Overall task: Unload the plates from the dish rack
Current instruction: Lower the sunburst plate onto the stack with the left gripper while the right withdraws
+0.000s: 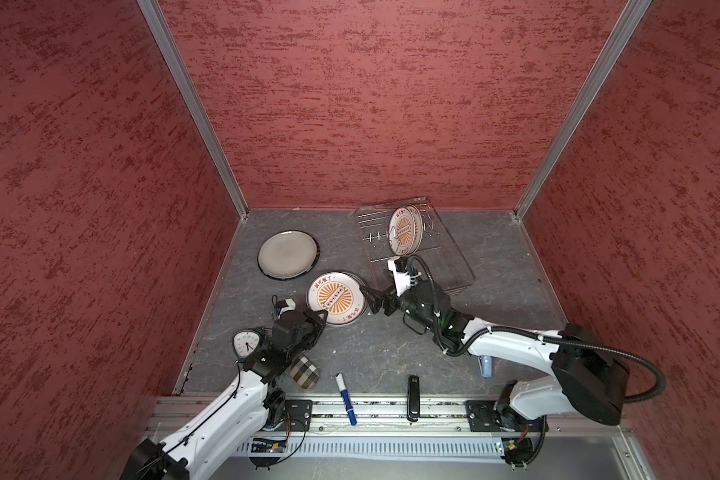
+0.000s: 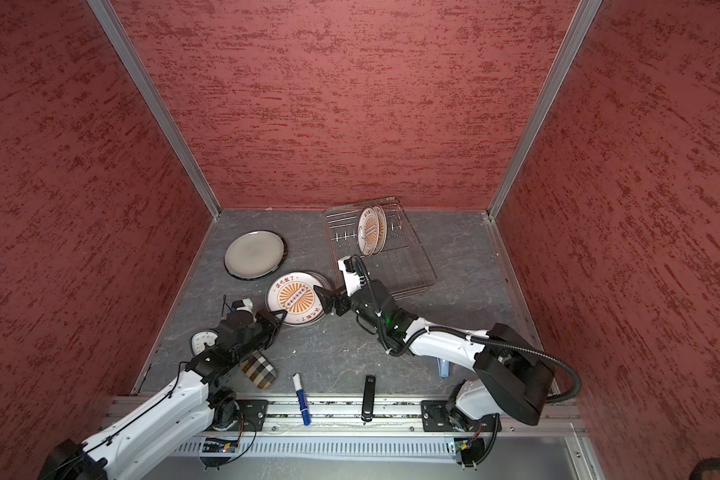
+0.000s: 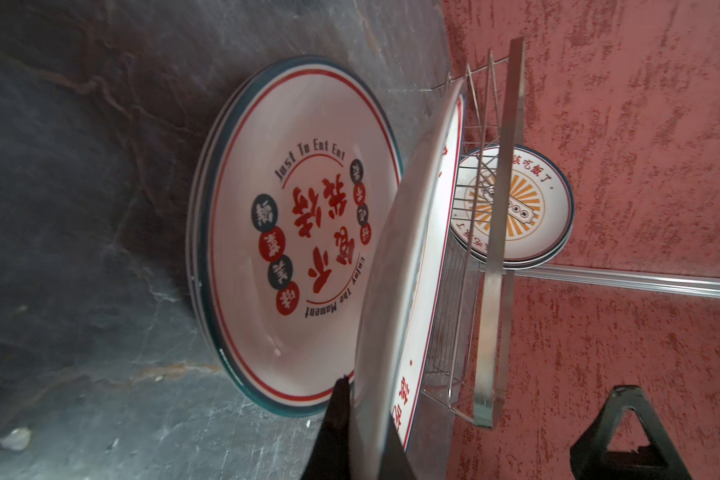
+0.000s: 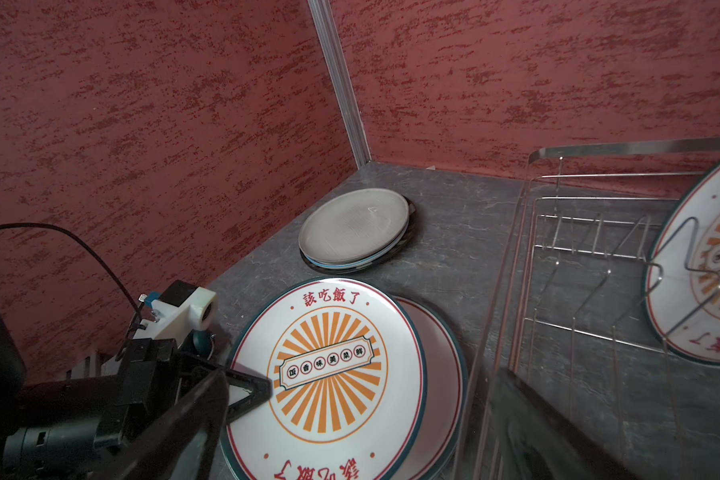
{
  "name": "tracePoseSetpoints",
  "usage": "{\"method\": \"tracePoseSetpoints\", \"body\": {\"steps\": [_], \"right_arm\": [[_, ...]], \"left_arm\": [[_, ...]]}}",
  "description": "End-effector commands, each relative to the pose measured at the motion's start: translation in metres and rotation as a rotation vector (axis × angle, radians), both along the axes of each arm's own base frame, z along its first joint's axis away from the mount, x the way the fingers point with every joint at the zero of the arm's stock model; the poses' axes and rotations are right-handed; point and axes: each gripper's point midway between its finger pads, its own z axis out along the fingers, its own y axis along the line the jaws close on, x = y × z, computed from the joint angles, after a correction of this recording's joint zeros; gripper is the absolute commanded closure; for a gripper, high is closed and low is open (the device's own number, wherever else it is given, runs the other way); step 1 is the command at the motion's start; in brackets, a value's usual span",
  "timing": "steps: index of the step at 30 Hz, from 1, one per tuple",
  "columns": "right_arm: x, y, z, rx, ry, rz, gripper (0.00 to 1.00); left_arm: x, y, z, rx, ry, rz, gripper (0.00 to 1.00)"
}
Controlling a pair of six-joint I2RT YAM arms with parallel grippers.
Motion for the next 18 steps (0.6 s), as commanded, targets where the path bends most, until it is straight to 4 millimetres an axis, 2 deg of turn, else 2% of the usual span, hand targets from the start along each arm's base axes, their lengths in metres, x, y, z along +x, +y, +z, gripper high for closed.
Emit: {"method": "tracePoseSetpoints", "body": {"steps": [1, 5, 10, 13, 18], "right_arm": [[0.001, 0.009, -0.007, -0.049, 0.013, 0.019, 0.01], [0.003, 0.010, -0.009, -0.062, 0.013, 0.015, 0.01], [-0.006, 0.018, -0.010, -0.070, 0.013, 0.084, 0.03], [-0.014, 0.025, -0.015, -0.094, 0.021, 0.150, 0.05], [-0.014, 0.032, -0.026, -0.145, 0.055, 0.159, 0.07]], "left_arm": [[0.012, -0.004, 0.019, -0.046, -0.025, 0.013, 1.00], [0.016, -0.007, 0.016, -0.057, -0.021, 0.010, 1.00], [0.022, -0.005, 0.008, -0.056, 0.008, 0.031, 1.00], [0.026, -0.007, 0.003, -0.092, 0.019, 0.030, 1.00], [0.027, -0.007, -0.004, -0.083, 0.051, 0.036, 0.98]]}}
